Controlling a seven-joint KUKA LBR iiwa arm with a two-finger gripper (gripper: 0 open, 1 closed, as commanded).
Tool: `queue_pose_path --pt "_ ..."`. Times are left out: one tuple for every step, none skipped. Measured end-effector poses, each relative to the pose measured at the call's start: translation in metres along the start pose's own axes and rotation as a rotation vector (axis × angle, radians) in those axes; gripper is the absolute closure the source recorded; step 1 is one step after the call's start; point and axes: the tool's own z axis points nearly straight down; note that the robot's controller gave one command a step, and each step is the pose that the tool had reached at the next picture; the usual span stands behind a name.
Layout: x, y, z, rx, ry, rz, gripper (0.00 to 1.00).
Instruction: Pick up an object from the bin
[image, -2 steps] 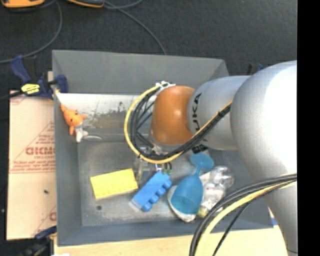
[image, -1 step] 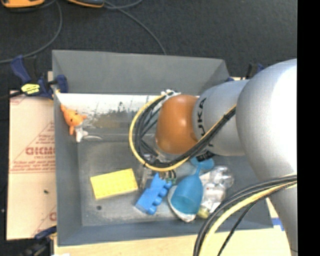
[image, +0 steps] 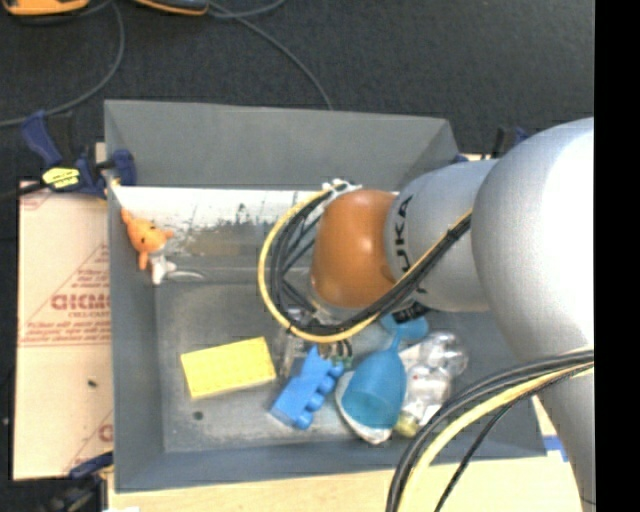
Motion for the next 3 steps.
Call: queue_pose_path --pt "0.0000 0.0000 0.0000 0.000 0.000 0.000 1.00" --pt "0.0000 -0.0001 0.0000 0.000 0.000 0.001 1.00" --pt "0.0000 -0.0001 0.0000 0.000 0.000 0.001 1.00"
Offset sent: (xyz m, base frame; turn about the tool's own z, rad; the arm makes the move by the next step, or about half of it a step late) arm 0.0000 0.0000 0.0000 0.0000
